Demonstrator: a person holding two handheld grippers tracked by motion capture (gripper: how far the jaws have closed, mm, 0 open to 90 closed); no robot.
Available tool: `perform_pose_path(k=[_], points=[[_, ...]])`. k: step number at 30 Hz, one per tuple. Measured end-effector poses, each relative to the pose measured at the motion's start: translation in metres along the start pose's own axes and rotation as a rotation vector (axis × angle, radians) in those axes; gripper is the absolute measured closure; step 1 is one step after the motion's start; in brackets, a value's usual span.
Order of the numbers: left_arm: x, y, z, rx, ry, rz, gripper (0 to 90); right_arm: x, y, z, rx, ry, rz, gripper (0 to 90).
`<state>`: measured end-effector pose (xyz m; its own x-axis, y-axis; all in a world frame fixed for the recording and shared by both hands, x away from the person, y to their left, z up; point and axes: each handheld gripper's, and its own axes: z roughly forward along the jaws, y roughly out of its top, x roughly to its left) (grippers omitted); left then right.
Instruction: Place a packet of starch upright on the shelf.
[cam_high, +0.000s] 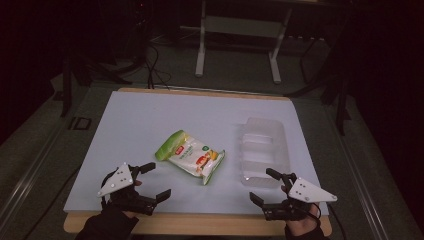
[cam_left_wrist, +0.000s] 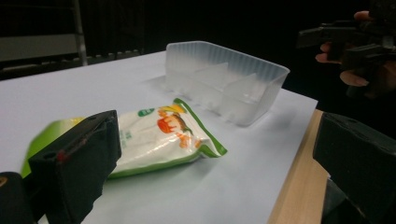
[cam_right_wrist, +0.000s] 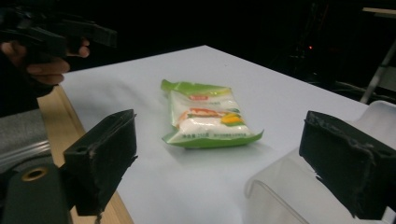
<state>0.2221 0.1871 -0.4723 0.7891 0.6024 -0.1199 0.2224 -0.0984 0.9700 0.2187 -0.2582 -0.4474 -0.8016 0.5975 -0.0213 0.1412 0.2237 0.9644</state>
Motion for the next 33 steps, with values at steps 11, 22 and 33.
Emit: perform_pose_path(k=[11, 22, 33], points=[[0.033, 0.014, 0.015, 0.033, 0.038, -0.022, 1.6, 0.005, 0.005, -0.001, -0.011, 0.003, 0.006, 10.6], [0.067, 0.014, 0.040, 0.126, 0.098, -0.072, 4.8, 0.008, 0.004, 0.004, 0.016, 0.009, -0.006, 10.6], [0.101, -0.005, 0.062, 0.271, 0.135, -0.153, 4.8, 0.007, 0.003, 0.005, 0.025, 0.020, 0.004, 11.0]])
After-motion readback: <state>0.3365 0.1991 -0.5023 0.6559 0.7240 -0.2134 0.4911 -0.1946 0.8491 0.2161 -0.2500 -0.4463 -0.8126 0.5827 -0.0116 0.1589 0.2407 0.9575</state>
